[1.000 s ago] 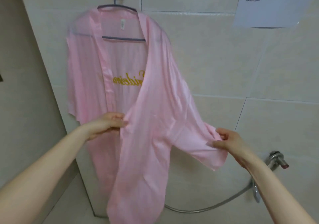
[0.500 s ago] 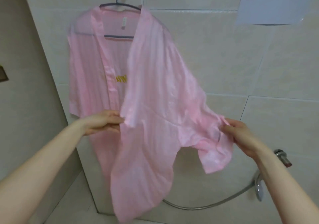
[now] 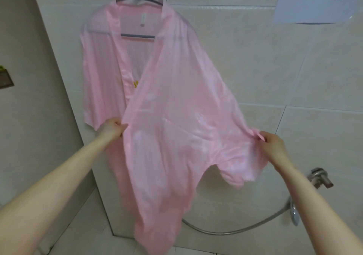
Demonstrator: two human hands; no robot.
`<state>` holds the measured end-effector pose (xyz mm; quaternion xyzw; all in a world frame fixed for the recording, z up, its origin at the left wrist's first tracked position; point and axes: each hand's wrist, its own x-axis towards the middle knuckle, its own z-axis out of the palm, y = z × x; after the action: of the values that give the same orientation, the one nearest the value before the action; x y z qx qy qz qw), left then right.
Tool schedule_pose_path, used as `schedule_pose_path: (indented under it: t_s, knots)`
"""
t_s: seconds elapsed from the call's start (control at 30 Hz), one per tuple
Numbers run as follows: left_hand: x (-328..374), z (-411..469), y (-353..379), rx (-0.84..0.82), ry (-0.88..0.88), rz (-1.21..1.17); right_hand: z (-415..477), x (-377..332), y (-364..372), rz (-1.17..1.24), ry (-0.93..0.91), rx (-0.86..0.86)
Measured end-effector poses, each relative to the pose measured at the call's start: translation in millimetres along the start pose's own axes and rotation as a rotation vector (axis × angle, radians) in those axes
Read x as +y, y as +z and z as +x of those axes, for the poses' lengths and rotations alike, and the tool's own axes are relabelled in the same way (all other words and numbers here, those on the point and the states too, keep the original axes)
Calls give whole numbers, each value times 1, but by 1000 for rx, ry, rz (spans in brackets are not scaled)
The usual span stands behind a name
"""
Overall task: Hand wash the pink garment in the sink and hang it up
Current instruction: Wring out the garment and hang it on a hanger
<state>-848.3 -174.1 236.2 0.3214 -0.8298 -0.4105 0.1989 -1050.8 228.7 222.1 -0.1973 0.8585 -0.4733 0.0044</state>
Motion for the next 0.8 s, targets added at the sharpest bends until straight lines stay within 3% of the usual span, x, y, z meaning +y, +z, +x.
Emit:
schedule_pose_path:
  t_s: [0.03,0.1,0.13,0.17,0.2,0.27,0.3,0.4,0.53,0.6,0.73,0.8]
  knots:
    - [3,-3,1,-89,14,-42,-2,-2,-2,96,10,-113]
    - [9,-14,0,-607,-37,-229,-10,-4,-9,363,94,-536]
    - [14,-20,-3,-732,-61,-284,-10,-6,-12,377,108,-619]
    - [15,-22,-3,-743,-43,-271,-6,-3,-10,313,91,-574]
    - [11,-18,-1,-627,-31,-219,-1,-1,-7,253,84,-438]
    - [5,-9,3,-87,15,-9,8,0,1,-18,51,6]
    - [0,-2,7,38,17,17,13,4,3,-45,52,93]
    - [-11,-3,18,-69,57,27,16,13,9,154,154,-90]
    - [-28,-4,25,-14,92,91,20,22,22,-181,181,87]
    - [-37,-5,29,-27,95,86,18,25,33,-189,175,145]
    - [-45,-18,43,-199,87,-60,11,17,59,-228,-194,439]
    - [-44,-24,52,-263,59,-178,7,1,74,-130,-320,396]
